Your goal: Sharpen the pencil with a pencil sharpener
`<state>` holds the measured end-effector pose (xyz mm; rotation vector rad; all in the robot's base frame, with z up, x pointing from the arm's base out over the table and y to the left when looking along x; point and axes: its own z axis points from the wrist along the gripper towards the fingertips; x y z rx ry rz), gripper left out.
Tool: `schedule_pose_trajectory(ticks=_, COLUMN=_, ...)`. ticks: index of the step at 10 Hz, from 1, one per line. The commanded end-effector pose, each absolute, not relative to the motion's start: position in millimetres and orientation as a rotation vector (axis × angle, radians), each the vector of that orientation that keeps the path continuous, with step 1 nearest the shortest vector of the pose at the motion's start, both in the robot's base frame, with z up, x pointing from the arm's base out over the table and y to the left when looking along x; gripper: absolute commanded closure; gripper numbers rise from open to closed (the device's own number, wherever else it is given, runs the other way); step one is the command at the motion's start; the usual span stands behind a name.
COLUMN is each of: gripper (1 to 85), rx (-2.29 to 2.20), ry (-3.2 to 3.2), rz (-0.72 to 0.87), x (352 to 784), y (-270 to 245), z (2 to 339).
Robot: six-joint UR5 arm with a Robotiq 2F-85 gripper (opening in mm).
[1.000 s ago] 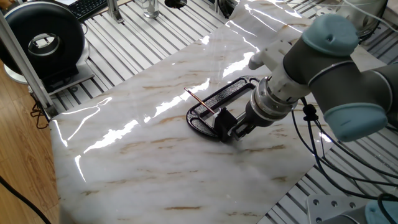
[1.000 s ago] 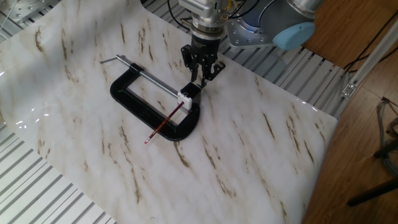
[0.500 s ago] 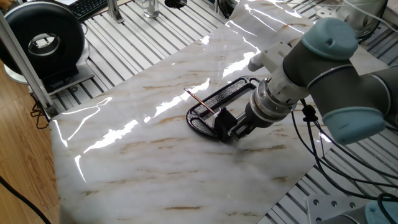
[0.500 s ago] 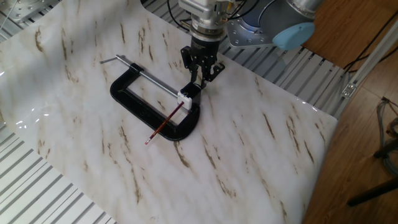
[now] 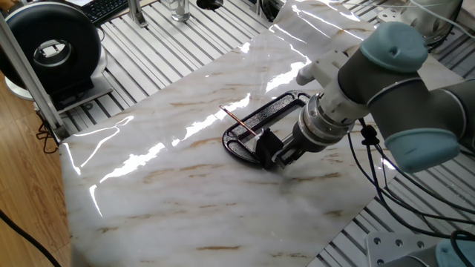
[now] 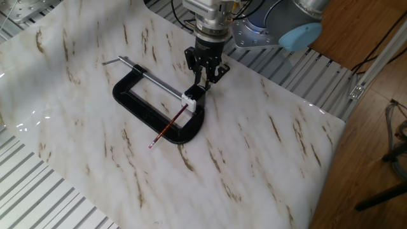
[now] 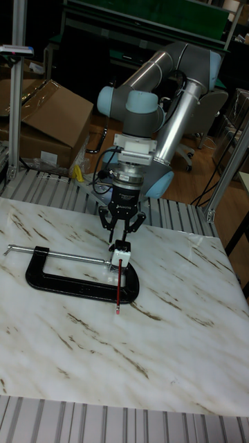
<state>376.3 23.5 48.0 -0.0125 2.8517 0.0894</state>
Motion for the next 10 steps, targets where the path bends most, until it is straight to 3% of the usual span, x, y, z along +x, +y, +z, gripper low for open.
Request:
schedule_pose_trajectory(ticks=1, gripper=49.3, rx=0.005, ry=2.861, rz=0.112, x=371, y=26, z=53)
schedule_pose_trajectory(ticks=10, gripper=49.7, rx=-0.010, ry=2.796, rz=0.157, x=379, y=26, z=39)
